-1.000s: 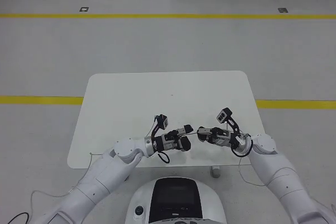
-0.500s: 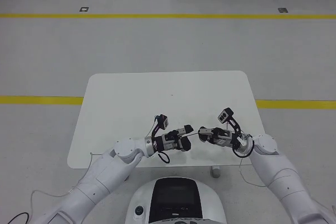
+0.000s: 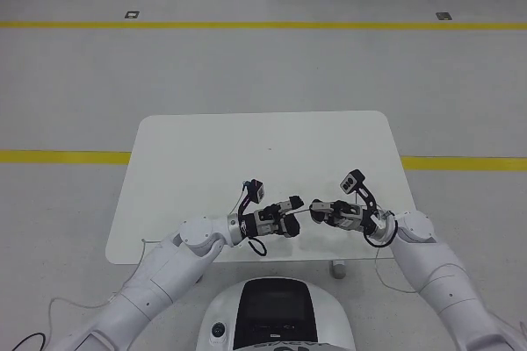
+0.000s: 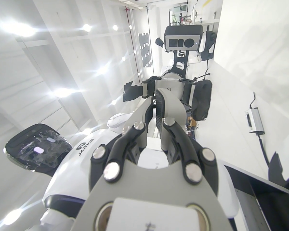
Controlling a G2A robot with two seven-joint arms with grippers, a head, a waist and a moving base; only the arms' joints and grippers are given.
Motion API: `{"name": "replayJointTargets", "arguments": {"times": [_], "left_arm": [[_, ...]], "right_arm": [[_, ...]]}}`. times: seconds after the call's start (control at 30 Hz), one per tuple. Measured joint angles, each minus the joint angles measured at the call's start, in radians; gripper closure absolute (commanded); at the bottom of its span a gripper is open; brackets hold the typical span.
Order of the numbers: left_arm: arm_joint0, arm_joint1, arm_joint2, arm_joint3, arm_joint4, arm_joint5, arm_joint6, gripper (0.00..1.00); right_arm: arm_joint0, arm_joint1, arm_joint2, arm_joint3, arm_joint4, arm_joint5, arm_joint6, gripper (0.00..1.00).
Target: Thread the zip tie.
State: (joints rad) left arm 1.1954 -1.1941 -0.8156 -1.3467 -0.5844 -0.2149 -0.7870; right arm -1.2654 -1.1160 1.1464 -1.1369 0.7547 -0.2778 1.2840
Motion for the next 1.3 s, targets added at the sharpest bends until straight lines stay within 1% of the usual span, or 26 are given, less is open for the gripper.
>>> {"name": "replayJointTargets", "arguments": {"times": [0.07, 0.13, 0.27, 0.3, 0.37, 0.4, 0.57, 0.67, 0.77, 0.87, 0.9, 0.97, 1.3], "left_arm": [[0.000, 0.000, 0.000, 0.000, 0.000, 0.000, 0.000, 0.00], [0.000, 0.000, 0.000, 0.000, 0.000, 0.000, 0.000, 0.02], [-0.001, 0.000, 0.001, 0.001, -0.001, 0.000, -0.002, 0.11], [-0.001, 0.000, 0.001, 0.002, -0.001, 0.000, -0.002, 0.11], [-0.001, 0.000, 0.001, 0.003, -0.001, 0.001, -0.002, 0.15], [-0.002, 0.000, 0.002, 0.003, -0.001, 0.001, -0.002, 0.14], [-0.003, 0.000, 0.003, 0.005, -0.002, 0.002, -0.003, 0.25], [-0.004, -0.001, 0.004, 0.006, -0.001, 0.003, -0.003, 0.27], [-0.005, -0.001, 0.006, 0.007, -0.001, 0.004, -0.003, 0.32], [-0.006, -0.001, 0.007, 0.007, 0.000, 0.005, -0.003, 0.33], [-0.006, -0.001, 0.007, 0.008, -0.001, 0.005, -0.003, 0.35], [-0.006, -0.001, 0.007, 0.008, -0.001, 0.005, -0.003, 0.35], [-0.008, -0.002, 0.010, 0.012, -0.001, 0.004, -0.004, 0.50]], "right_arm": [[0.001, -0.001, -0.001, 0.001, -0.001, 0.001, 0.000, 1.00], [0.002, -0.001, -0.001, 0.002, -0.004, 0.001, -0.001, 1.00], [0.004, -0.002, -0.001, 0.004, -0.010, 0.002, -0.008, 1.00], [0.004, -0.002, -0.001, 0.005, -0.012, 0.002, -0.009, 1.00], [0.004, -0.002, 0.000, 0.005, -0.016, 0.001, -0.013, 1.00], [0.004, -0.002, 0.000, 0.005, -0.018, 0.001, -0.014, 1.00], [0.003, -0.002, 0.003, 0.004, -0.023, 0.001, -0.016, 1.00], [0.002, -0.002, 0.004, 0.003, -0.025, 0.002, -0.015, 1.00], [0.001, -0.003, 0.004, 0.003, -0.024, 0.002, -0.014, 1.00], [0.001, -0.003, 0.005, 0.004, -0.023, 0.001, -0.011, 1.00], [0.001, -0.003, 0.005, 0.004, -0.023, 0.001, -0.011, 1.00], [0.001, -0.003, 0.005, 0.004, -0.025, 0.001, -0.010, 1.00], [0.000, -0.004, 0.007, 0.004, -0.031, 0.003, -0.013, 1.00]]}}
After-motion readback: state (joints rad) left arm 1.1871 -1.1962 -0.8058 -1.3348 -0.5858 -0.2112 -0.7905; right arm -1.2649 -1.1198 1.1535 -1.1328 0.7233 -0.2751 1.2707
